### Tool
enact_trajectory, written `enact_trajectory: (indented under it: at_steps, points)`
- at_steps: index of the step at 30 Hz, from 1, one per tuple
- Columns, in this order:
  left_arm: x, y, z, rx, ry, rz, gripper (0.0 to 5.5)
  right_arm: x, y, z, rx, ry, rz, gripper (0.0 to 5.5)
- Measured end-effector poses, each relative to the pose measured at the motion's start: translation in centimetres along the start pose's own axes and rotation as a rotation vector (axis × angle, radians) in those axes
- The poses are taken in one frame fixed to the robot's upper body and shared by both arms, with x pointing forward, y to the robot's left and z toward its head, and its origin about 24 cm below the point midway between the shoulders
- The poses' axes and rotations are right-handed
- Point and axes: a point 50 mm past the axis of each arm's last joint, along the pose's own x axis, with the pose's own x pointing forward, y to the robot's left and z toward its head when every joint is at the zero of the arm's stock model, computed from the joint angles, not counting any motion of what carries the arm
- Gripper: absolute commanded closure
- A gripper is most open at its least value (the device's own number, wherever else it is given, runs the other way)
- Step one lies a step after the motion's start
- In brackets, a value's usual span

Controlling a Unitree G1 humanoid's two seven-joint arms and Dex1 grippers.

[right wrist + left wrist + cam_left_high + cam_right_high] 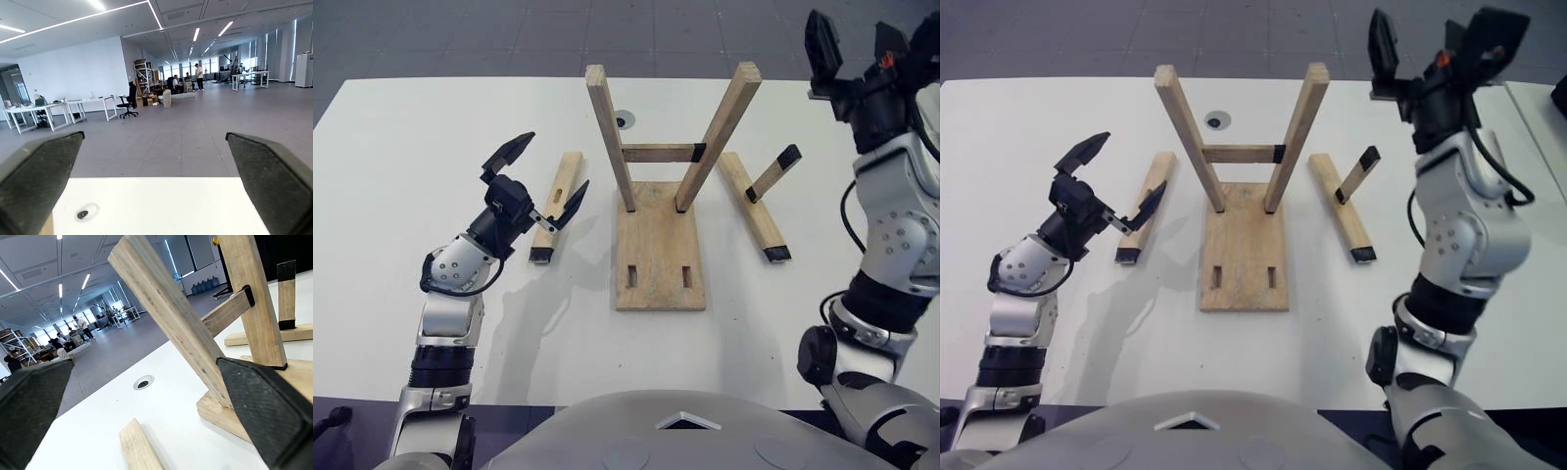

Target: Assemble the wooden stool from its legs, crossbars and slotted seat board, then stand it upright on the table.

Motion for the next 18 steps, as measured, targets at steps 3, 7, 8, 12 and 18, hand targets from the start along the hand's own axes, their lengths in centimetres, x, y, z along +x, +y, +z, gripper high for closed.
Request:
enact_trajectory:
  at_steps: [3, 7, 8, 12, 18]
  points:
    - [-0.2, -0.1, -0.1, -0.003, 0.006, 0.0, 0.1, -3.2, -1.8, -2.2, -0.016, 0.112, -0.058, 0.77]
    - [-0.6, -0.2, -0.3, -0.01, 0.021, 0.004, 0.1, -7.9, -2.3, -5.7, -0.001, 0.302, -0.052, 0.44]
    - [-0.7, -0.3, -0.4, -0.013, 0.026, 0.004, 0.1, -8.9, -2.1, -6.7, -0.002, 0.357, -0.041, 0.27]
    - [-0.9, -0.4, -0.7, -0.02, 0.039, 0.006, 0.1, -10.7, -1.3, -10.0, -0.006, 0.488, -0.005, 0.13]
    - [-1.0, -0.4, -1.0, -0.025, 0.049, 0.006, 0.1, -10.5, -2.2, -13.3, -0.103, 0.579, -0.015, 0.84]
